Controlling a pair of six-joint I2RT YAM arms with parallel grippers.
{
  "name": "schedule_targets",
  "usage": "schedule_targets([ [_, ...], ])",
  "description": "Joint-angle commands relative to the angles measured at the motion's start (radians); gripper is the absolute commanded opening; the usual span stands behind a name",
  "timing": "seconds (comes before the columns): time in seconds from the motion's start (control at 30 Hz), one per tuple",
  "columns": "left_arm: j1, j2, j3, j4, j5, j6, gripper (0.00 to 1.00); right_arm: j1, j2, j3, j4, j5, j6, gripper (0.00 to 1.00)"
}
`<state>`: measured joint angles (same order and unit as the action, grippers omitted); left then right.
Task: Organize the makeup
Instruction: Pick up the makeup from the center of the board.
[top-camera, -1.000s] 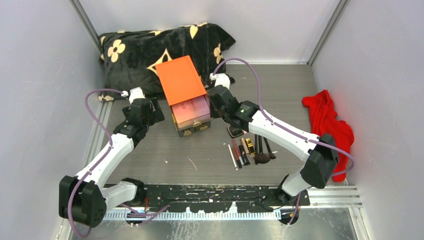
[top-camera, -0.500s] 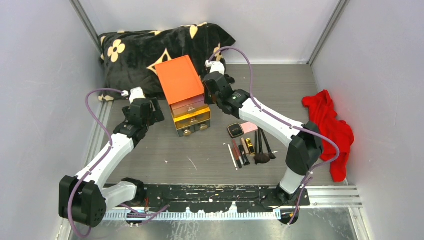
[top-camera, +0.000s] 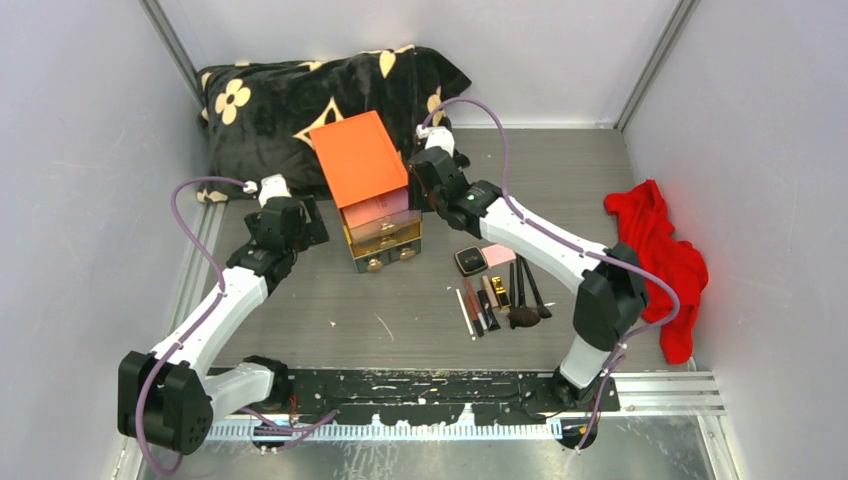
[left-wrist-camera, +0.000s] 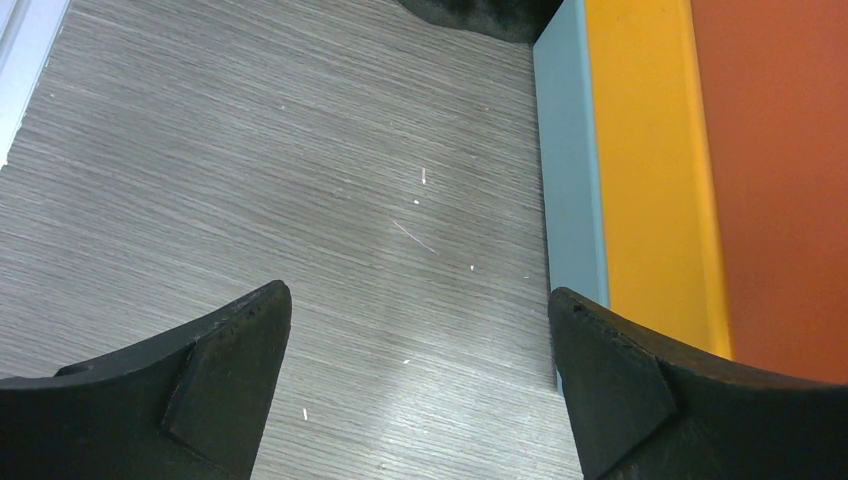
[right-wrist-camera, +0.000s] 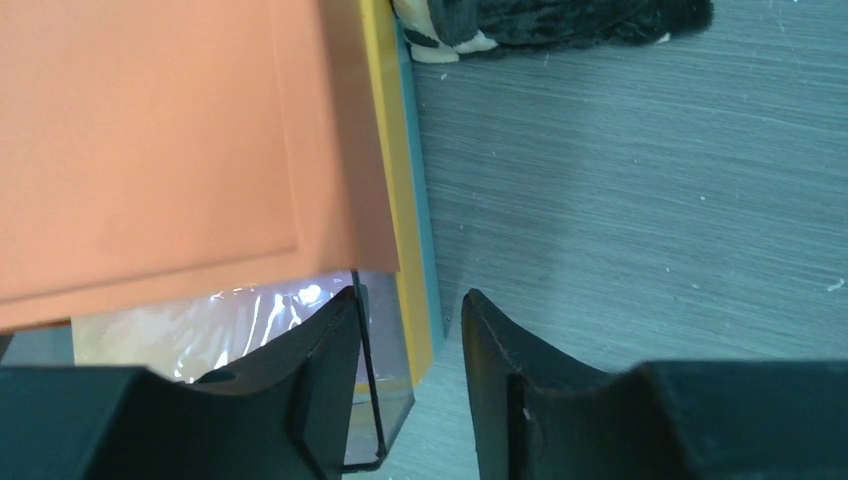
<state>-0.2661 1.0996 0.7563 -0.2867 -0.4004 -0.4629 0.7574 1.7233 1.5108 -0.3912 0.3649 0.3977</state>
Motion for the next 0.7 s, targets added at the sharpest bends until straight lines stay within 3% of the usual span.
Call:
schedule_targets([
  [0.0,0.004,-0.010,0.048,0.013,-0.010,0.006,1.00,-0.004,-0.162,-0.082,0.083,0.039,-0.012,0.48],
  [0.67,0.004,0.023,0.090,-0.026,-0.013,0.006,1.00,-0.005,-0.322,-0.096,0.062,-0.028,-0.137,0.51],
])
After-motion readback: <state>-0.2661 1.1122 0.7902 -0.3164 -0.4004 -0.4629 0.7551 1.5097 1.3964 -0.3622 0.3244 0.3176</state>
